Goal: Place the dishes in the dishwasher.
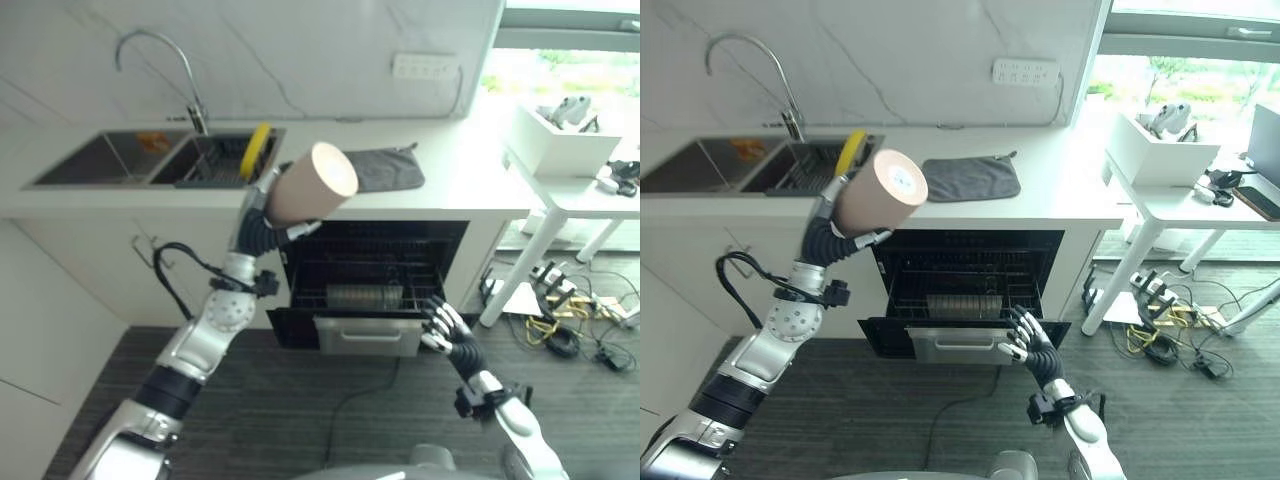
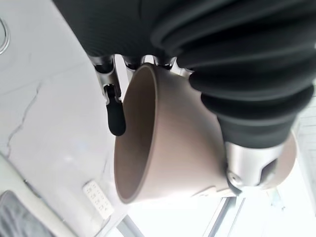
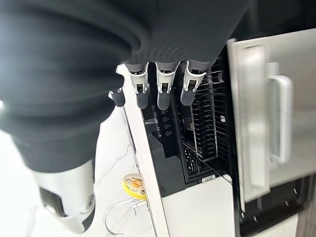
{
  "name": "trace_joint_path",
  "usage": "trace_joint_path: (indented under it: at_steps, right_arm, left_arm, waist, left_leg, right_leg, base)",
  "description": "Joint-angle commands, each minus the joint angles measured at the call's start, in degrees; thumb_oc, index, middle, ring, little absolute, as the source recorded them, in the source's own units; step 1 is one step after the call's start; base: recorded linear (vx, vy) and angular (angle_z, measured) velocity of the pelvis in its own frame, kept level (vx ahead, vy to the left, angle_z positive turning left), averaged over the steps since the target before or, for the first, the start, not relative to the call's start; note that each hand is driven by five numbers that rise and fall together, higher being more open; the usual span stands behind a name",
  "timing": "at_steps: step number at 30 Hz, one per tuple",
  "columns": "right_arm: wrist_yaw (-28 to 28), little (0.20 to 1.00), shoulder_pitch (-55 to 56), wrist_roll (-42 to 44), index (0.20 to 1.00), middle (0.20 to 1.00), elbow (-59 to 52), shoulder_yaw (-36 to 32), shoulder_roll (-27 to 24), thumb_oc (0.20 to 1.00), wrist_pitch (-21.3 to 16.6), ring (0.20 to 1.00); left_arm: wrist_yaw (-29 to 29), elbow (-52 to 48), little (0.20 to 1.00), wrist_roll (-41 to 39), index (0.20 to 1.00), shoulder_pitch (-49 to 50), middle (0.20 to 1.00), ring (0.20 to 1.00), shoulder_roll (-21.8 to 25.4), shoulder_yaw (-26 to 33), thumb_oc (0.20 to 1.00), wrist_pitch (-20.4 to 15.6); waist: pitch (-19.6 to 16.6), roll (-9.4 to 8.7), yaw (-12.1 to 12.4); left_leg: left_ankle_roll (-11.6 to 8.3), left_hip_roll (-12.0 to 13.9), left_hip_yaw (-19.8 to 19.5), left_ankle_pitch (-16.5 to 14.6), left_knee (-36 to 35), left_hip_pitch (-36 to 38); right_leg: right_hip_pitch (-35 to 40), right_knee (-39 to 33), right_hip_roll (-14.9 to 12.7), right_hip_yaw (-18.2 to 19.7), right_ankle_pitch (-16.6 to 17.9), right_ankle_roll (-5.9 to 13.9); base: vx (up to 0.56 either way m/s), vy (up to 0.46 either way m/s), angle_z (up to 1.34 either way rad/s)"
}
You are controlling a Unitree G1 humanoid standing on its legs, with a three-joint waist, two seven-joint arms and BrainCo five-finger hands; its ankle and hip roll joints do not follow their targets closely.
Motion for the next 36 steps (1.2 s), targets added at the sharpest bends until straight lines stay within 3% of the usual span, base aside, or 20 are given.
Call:
trace_joint_path:
  at_steps: [1,7,16,18,20,21,24,25,26,28,30,32,33,36]
  right_arm:
    - [-1.9,1.0,-5.5,-0.3,1.0,1.0,-3.1,-2.2,-1.1,1.0,-3.4,1.0]
    - [-2.2,1.0,-5.7,-0.1,1.0,1.0,-3.4,-2.9,-1.9,1.0,-2.1,1.0]
    - [-0.8,1.0,-5.6,1.2,1.0,1.0,-2.2,-2.1,-2.8,1.0,-2.8,1.0]
    - [-0.4,1.0,-5.1,1.0,1.0,1.0,-2.5,-2.4,-3.3,1.0,-2.2,1.0]
    - [0.1,1.0,-4.5,1.9,1.0,1.0,-3.0,-3.0,-3.9,1.0,-1.7,1.0]
    - [0.5,1.0,-3.9,1.4,1.0,1.0,-2.5,-3.7,-4.7,1.0,-2.1,1.0]
    - [-1.1,1.0,-4.0,3.3,1.0,1.0,-1.4,-4.6,-4.9,1.0,-3.4,1.0]
    - [-6.5,1.0,-4.3,7.0,1.0,1.0,-0.7,-5.1,-3.5,1.0,-6.0,1.0]
    - [-6.3,1.0,-3.7,7.8,1.0,1.0,-0.7,-5.7,-2.3,1.0,-7.2,1.0]
    - [-3.6,1.0,-2.9,3.6,1.0,1.0,-1.5,-5.0,-1.3,1.0,-7.2,1.0]
    - [-4.9,1.0,-3.4,5.2,1.0,1.0,-1.3,-3.8,-0.4,1.0,-7.9,1.0]
    - [-6.4,1.0,-3.6,5.9,1.0,1.0,-2.5,-3.8,-0.1,1.0,-7.9,1.0]
    - [-7.0,1.0,-3.2,4.6,1.0,1.0,-4.5,-3.6,0.3,1.0,-7.0,1.0]
    - [-6.8,1.0,-3.6,1.6,1.0,1.0,-4.4,-2.3,1.3,1.0,-6.3,1.0]
  left_arm:
    - [0.4,-3.4,0.2,-2.0,0.2,-4.9,0.2,0.2,-0.8,2.3,0.2,-1.8]
    - [-2.5,-7.2,0.2,-1.5,0.2,2.0,0.2,0.2,-3.4,4.6,0.2,-1.8]
    - [-1.8,-5.3,0.2,-2.6,0.2,1.4,0.2,0.2,-3.5,3.5,0.2,-1.2]
    - [-1.4,-4.8,0.2,-3.4,0.2,0.9,0.2,0.2,-3.1,3.1,0.2,-1.3]
    - [-1.6,-4.8,0.2,-4.1,0.2,0.7,0.2,0.2,-3.1,2.9,0.2,-1.9]
    - [-2.7,-5.3,0.2,-4.1,0.2,0.8,0.2,0.2,-3.4,3.5,0.2,-2.3]
    - [-4.1,-5.7,0.2,-3.9,0.2,0.8,0.2,0.2,-3.8,3.8,0.2,-3.0]
    - [-2.8,-5.1,0.2,-2.5,0.2,-0.1,0.2,0.2,-4.3,1.4,0.2,-1.8]
    - [-2.7,-4.7,0.2,-2.1,0.2,-1.2,0.2,0.2,-4.0,0.6,0.2,-1.0]
    - [-3.2,-3.3,0.2,-2.4,0.2,-2.8,0.2,0.2,-3.0,-0.1,0.2,-0.9]
    - [-3.7,-3.2,0.2,-4.2,0.2,-3.8,0.2,0.2,-2.5,-1.0,0.2,1.2]
    - [-4.5,-3.2,0.2,-4.1,0.2,-3.8,0.2,0.2,-3.0,-1.5,0.2,1.7]
    - [-4.6,-2.6,0.2,-3.7,0.2,-3.6,0.2,0.2,-3.2,-1.8,0.2,1.4]
    - [-3.7,-2.1,0.2,-3.4,0.2,-3.3,0.2,0.2,-2.3,-0.9,0.2,0.2]
  waist:
    - [1.7,1.84,0.6]
    - [0.3,1.26,2.1]
    - [-0.7,1.75,0.8]
    - [-0.6,1.34,-0.2]
    - [0.1,0.77,0.1]
    - [1.1,0.66,0.6]
    - [1.2,1.7,0.6]
    - [1.0,2.39,-0.1]
    - [0.8,3.05,-0.5]
    - [0.4,3.76,-0.9]
    - [0.0,3.82,-0.2]
    - [0.2,4.1,0.0]
    - [0.8,4.22,-0.4]
    - [1.9,3.09,-0.1]
  left_leg:
    - [-1.76,3.7,-1.9,-1.5,0.6,1.5]
    - [-4.59,7.7,-0.5,-1.0,3.7,1.0]
    - [-5.49,9.0,-0.1,-0.8,4.3,1.9]
    - [-5.34,8.2,0.3,-2.0,10.6,0.3]
    - [-5.66,7.6,-2.0,0.4,20.4,-5.0]
    - [-5.67,6.5,-5.7,2.9,26.6,-10.3]
    - [-5.7,8.7,-6.1,3.8,16.0,-8.4]
    - [-5.65,9.9,-5.3,3.8,6.4,-4.0]
    - [-5.22,9.0,-4.7,2.7,3.5,-1.6]
    - [-5.01,7.9,-2.7,2.3,1.2,0.8]
    - [-3.5,5.6,-4.2,0.7,0.7,1.0]
    - [-1.98,4.2,-5.7,0.1,1.1,0.4]
    - [-0.44,3.4,-6.9,-0.5,1.2,0.4]
    - [-1.23,3.7,-5.2,-1.7,1.5,1.2]
  right_leg:
    - [6.7,3.8,3.9,-1.0,-3.5,-0.13]
    - [12.0,-0.8,6.7,-2.8,-5.4,-2.98]
    - [12.7,-1.4,8.3,-1.7,-6.0,-4.07]
    - [12.7,-0.8,10.5,0.4,-6.9,-5.41]
    - [13.0,-0.8,11.5,1.6,-6.9,-6.89]
    - [13.4,-0.3,12.7,3.4,-7.3,-8.14]
    - [13.5,0.0,12.9,4.0,-7.9,-7.3]
    - [13.5,1.3,10.6,3.0,-8.0,-5.82]
    - [12.9,2.4,8.5,2.0,-8.0,-4.48]
    - [11.9,3.6,4.9,-0.4,-7.2,-2.37]
    - [10.8,5.9,2.8,-0.5,-7.8,-0.97]
    - [9.3,11.3,4.5,1.2,-9.0,-1.37]
    - [5.0,18.8,6.3,3.2,-8.1,-0.94]
    - [2.4,14.3,4.9,1.6,-4.4,-0.3]
  base:
    - [0.07,-0.237,-0.14]
    - [0.05,-0.174,-0.12]
    - [-0.01,-0.07,0.04]
    - [-0.01,-0.115,0.13]
    - [-0.01,-0.067,0.36]
    - [0.02,0.015,0.09]
    - [0.13,0.301,-0.11]
    - [0.27,0.587,-0.53]
    - [0.26,0.575,-0.65]
    - [0.1,0.275,-0.45]
    - [0.08,0.167,-0.17]
    - [0.06,0.08,0.12]
    - [0.04,-0.037,0.14]
    - [0.07,-0.224,0.13]
